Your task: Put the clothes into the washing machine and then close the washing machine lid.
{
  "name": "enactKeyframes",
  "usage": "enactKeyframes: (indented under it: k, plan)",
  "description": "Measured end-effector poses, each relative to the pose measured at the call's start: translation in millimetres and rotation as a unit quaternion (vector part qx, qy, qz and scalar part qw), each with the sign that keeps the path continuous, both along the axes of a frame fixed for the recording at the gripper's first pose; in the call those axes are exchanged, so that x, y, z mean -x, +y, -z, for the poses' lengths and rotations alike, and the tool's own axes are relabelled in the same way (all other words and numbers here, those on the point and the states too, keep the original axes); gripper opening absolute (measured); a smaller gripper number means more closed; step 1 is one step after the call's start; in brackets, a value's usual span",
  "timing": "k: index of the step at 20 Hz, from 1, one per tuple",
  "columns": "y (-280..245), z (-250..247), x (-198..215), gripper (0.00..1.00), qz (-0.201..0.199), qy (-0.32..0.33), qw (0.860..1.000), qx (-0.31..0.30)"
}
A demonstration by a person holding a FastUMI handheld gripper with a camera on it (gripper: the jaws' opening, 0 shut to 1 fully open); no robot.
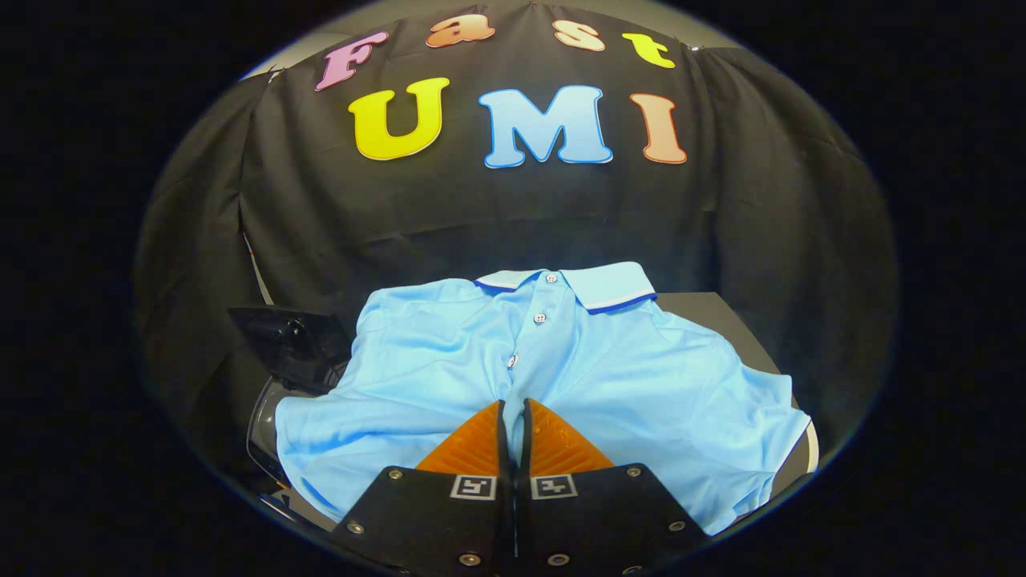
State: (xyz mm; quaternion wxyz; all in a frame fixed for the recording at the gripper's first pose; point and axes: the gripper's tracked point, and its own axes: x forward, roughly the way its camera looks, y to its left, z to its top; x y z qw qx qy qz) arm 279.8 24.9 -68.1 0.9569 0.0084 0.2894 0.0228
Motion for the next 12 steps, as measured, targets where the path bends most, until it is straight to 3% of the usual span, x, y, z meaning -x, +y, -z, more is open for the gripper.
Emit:
enactKeyframes:
  k: [6, 9, 12]
  plan:
    - [13.4, -11.0, 8.3, 0.01, -0.014, -0.010, 0.999, -0.031]
    - [51.0, -23.6, 16.7, 0.01, -0.052, -0.018, 0.995, -0.084]
    - [90.5, -33.9, 25.6, 0.01, -0.092, -0.022, 0.991, -0.094]
